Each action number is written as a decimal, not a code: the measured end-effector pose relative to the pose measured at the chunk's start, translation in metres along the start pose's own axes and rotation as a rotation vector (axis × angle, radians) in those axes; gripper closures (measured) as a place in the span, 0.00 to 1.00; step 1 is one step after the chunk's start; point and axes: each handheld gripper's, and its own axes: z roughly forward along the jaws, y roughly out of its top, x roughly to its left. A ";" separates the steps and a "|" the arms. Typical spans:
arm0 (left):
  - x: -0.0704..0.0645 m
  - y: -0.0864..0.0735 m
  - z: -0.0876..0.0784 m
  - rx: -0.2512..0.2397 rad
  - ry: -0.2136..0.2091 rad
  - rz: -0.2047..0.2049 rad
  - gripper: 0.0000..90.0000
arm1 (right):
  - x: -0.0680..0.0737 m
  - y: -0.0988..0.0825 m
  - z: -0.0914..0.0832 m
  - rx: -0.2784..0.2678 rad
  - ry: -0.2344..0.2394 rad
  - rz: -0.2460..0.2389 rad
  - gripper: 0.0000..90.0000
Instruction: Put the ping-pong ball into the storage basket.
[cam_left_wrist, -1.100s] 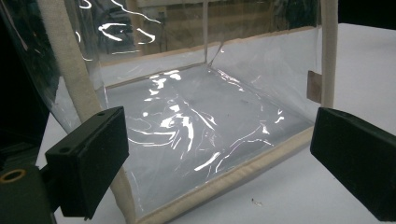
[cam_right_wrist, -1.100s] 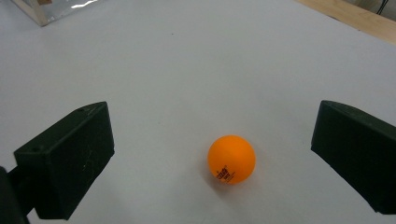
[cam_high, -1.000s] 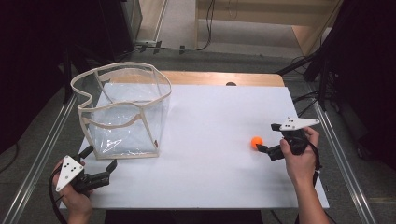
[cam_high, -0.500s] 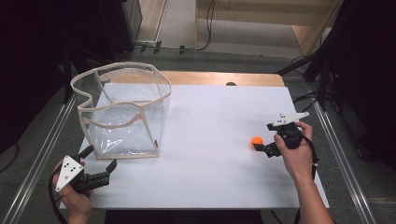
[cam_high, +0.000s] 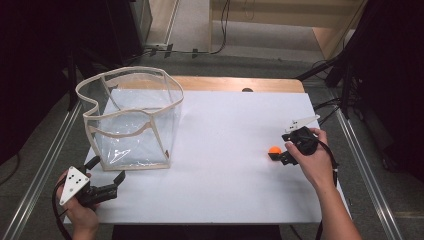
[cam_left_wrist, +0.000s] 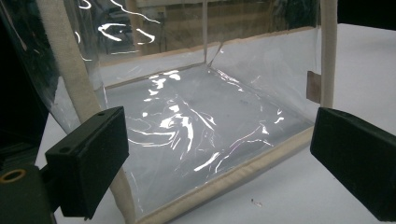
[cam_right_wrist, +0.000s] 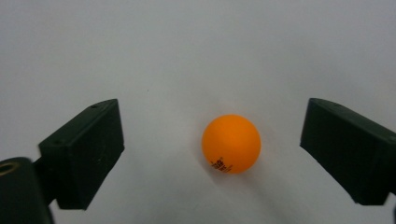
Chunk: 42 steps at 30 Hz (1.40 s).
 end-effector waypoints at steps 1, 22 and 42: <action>0.000 0.000 0.000 0.001 0.001 -0.001 0.05 | 0.000 0.000 0.001 0.009 0.002 0.001 0.06; 0.000 0.000 0.000 0.001 -0.005 0.000 0.05 | -0.008 0.001 0.022 0.145 -0.032 0.035 0.31; 0.000 0.000 -0.001 0.002 -0.015 -0.002 0.05 | -0.006 0.003 0.038 0.234 -0.055 0.024 0.45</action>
